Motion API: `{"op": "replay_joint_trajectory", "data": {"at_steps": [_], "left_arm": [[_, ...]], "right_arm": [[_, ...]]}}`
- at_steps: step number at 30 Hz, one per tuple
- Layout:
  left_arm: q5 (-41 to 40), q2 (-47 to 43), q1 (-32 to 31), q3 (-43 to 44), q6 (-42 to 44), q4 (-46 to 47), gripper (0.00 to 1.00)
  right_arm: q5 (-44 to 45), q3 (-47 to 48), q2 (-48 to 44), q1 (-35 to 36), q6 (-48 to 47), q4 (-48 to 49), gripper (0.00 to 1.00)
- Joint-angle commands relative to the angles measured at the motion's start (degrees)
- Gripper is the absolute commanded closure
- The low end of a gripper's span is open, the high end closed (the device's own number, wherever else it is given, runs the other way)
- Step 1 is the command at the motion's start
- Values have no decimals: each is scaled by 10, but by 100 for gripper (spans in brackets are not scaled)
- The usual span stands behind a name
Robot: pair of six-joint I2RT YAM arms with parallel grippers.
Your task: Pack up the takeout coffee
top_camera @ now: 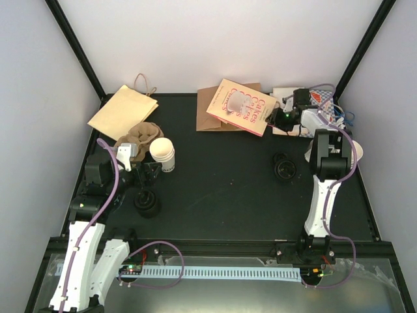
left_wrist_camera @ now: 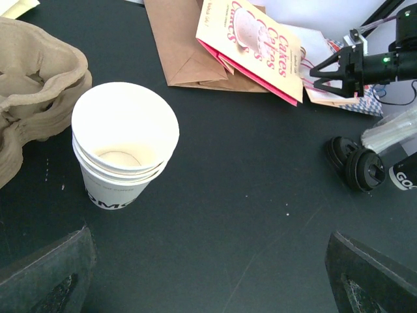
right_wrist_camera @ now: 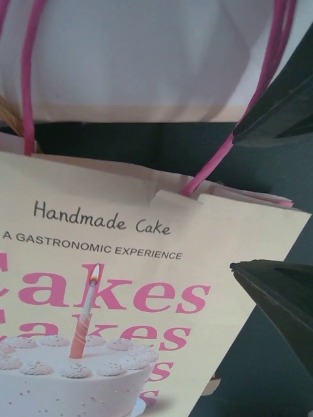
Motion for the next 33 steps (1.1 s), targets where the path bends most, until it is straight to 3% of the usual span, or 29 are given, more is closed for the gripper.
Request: {"op": "replay_joint_trajectory", "data": {"at_steps": [1, 17, 27, 29, 33], "left_arm": [[-8, 2, -3, 4, 8, 10, 1], [-10, 5, -3, 5, 9, 10, 1], [-13, 5, -4, 5, 10, 11, 1], [-13, 5, -3, 6, 10, 11, 1], [-14, 4, -4, 6, 9, 11, 1]], "right_arm": [[-50, 22, 25, 0, 10, 28, 50], [-87, 32, 51, 1, 32, 52, 45], [-162, 3, 36, 0, 63, 130, 48], [-173, 7, 38, 0, 64, 134, 52], [-196, 6, 31, 1, 63, 147, 79]]}}
